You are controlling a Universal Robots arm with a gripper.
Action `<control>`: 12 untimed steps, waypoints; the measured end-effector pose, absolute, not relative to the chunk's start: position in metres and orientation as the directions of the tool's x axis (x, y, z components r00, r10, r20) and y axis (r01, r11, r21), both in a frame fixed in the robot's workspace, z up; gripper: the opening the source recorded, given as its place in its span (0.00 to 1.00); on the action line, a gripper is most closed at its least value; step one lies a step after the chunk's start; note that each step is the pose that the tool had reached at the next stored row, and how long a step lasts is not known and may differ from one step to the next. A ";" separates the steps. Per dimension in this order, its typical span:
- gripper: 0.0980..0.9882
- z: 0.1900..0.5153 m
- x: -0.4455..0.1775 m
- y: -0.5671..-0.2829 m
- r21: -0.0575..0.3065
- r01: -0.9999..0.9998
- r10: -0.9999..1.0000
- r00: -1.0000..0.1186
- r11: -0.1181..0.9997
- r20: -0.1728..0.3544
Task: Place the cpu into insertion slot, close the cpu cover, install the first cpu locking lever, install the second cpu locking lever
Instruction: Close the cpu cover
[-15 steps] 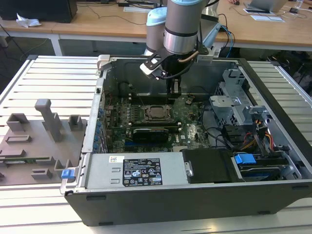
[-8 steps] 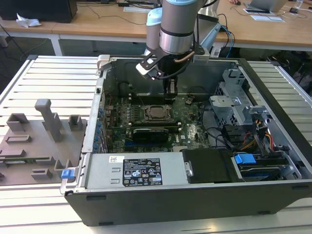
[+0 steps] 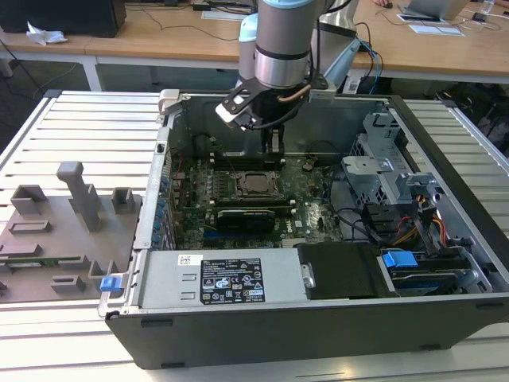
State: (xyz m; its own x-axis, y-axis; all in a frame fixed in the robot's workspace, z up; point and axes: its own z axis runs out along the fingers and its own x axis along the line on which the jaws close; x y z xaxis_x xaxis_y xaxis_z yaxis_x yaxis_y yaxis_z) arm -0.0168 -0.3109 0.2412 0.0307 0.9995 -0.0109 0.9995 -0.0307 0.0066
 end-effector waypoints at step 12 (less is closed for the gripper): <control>0.01 0.240 -0.035 -0.311 0.007 1.000 0.999 0.031 -0.031 -0.011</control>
State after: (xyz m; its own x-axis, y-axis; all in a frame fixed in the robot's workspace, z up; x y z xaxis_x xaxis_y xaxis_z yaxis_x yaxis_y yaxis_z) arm -0.0346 -0.3109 0.2398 0.0307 0.9995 -0.0109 0.9995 -0.0306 0.0066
